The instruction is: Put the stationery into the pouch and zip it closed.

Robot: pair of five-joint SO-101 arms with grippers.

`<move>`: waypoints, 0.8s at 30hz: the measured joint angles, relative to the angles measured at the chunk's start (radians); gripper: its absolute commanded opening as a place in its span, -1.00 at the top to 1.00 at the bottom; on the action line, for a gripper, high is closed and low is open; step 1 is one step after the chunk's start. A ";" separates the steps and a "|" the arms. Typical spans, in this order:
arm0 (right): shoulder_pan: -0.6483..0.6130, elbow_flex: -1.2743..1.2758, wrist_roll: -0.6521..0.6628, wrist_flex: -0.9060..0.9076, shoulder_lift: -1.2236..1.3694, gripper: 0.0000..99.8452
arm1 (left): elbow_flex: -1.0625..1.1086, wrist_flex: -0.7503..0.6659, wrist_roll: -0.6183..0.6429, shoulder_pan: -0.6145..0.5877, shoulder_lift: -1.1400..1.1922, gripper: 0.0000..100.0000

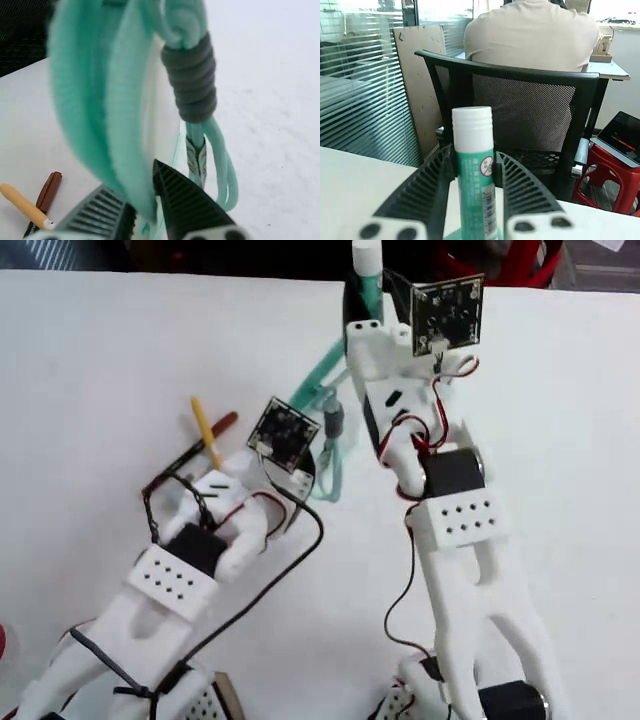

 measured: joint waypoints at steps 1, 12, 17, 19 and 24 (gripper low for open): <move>0.000 -0.005 0.000 0.003 0.002 0.97 | 0.000 0.000 0.000 0.000 0.000 0.95; -0.046 -0.012 0.000 0.006 0.017 0.97 | 0.000 0.000 0.000 -0.002 0.000 0.95; -0.048 0.006 0.000 0.006 0.015 0.96 | 0.000 0.000 0.000 -0.002 0.000 0.95; -0.048 0.006 0.000 0.006 0.015 0.96 | 0.000 0.000 0.000 -0.002 0.000 0.95; -0.048 0.006 0.000 0.048 0.014 0.87 | 0.000 0.000 0.000 -0.002 0.000 0.95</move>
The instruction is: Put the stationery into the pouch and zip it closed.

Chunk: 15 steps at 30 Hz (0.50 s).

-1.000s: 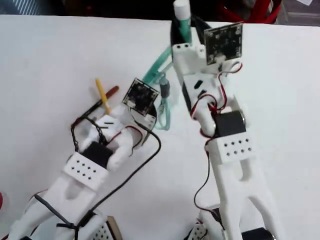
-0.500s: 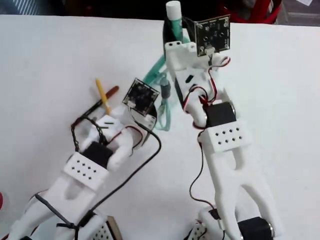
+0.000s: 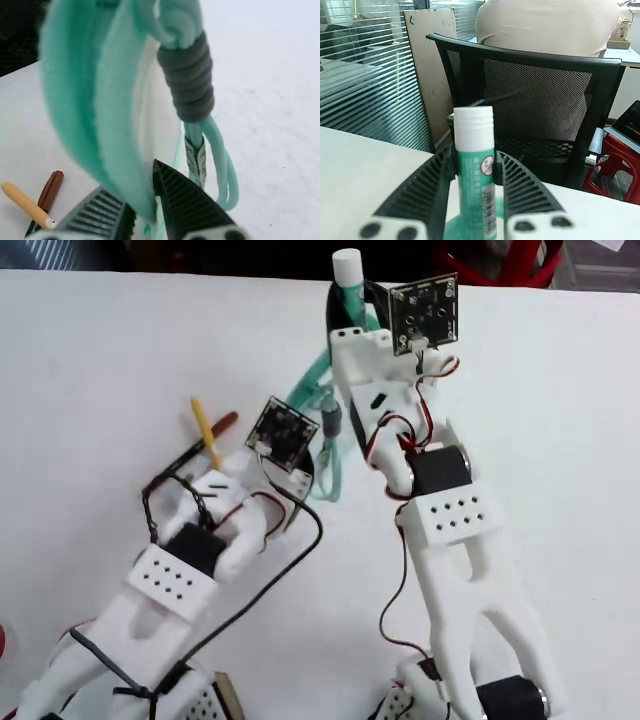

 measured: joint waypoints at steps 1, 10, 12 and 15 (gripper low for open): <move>0.000 0.000 0.000 0.015 -0.002 0.79 | 0.000 0.000 0.000 0.000 0.000 0.95; 0.003 0.003 0.002 0.204 -0.104 0.53 | 0.000 0.000 0.000 0.000 0.000 0.95; -0.002 0.002 0.000 0.206 -0.135 0.56 | 0.000 0.000 0.000 0.000 0.000 0.95; -0.003 0.002 0.000 0.210 -0.163 0.59 | 0.000 0.000 0.000 0.000 0.000 0.95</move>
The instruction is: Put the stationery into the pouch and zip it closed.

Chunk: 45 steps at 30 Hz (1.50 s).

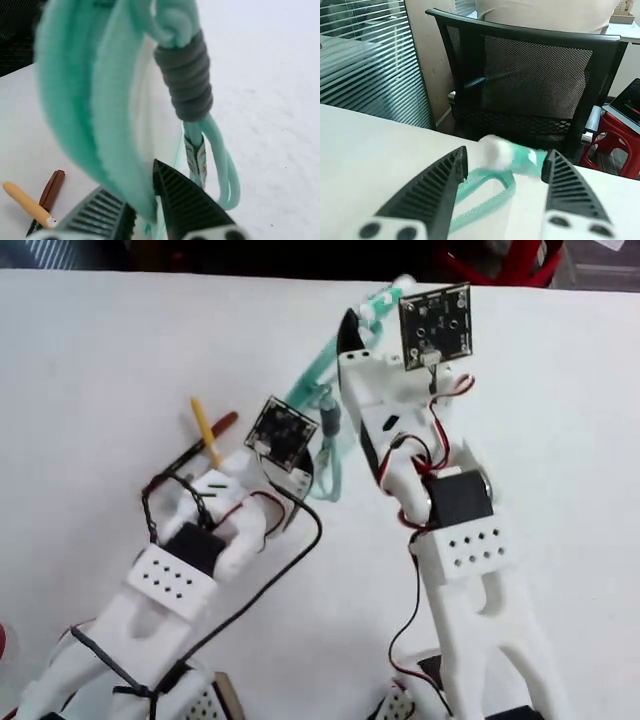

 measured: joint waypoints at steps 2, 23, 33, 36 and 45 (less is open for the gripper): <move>0.002 0.000 0.000 0.009 -0.008 0.60 | 0.000 0.000 0.000 0.000 0.000 0.95; 0.413 -0.021 0.123 0.103 0.235 0.60 | 0.000 0.000 0.000 -0.020 0.000 0.95; 0.414 -0.595 0.230 0.456 0.956 0.60 | 0.000 0.000 0.000 -0.021 0.000 0.95; 0.402 -0.819 0.230 0.566 1.145 0.60 | 0.000 0.000 0.000 -0.021 0.000 0.95; 0.382 -1.404 0.230 0.772 1.559 0.60 | 0.000 -0.002 0.000 -0.021 0.000 0.95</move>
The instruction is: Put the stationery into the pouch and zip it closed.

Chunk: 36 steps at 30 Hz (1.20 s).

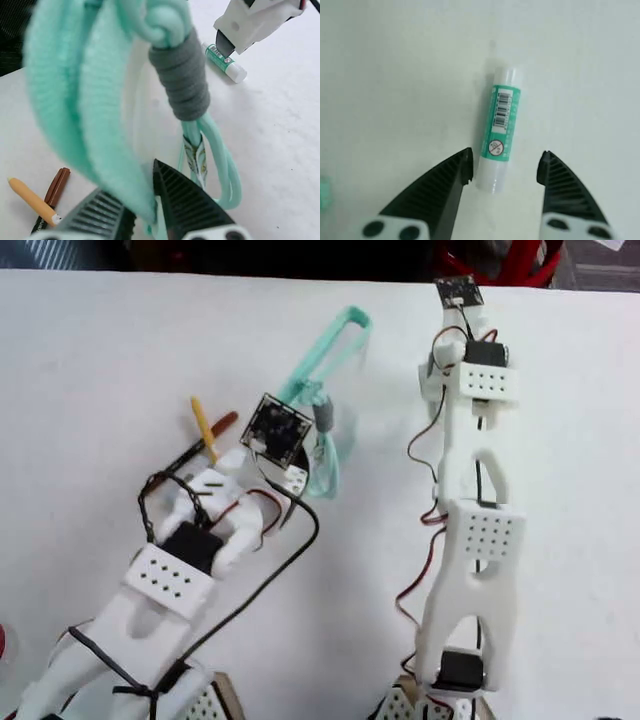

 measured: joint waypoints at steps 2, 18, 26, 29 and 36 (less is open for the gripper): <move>0.000 -0.094 0.000 0.000 0.078 0.60 | 0.012 -0.021 0.000 0.000 0.002 0.95; -0.023 -0.539 0.184 0.038 0.446 0.97 | 0.048 -0.092 0.000 0.000 -0.002 0.95; 0.008 -0.618 0.141 0.259 0.310 0.97 | 0.048 -0.092 0.002 0.000 -0.002 0.95; -0.003 -0.624 0.138 0.347 0.199 0.97 | 0.049 -0.092 0.002 0.000 -0.002 0.95; -0.071 -0.628 0.138 0.442 -0.040 0.97 | 0.049 -0.092 0.002 0.000 -0.002 0.95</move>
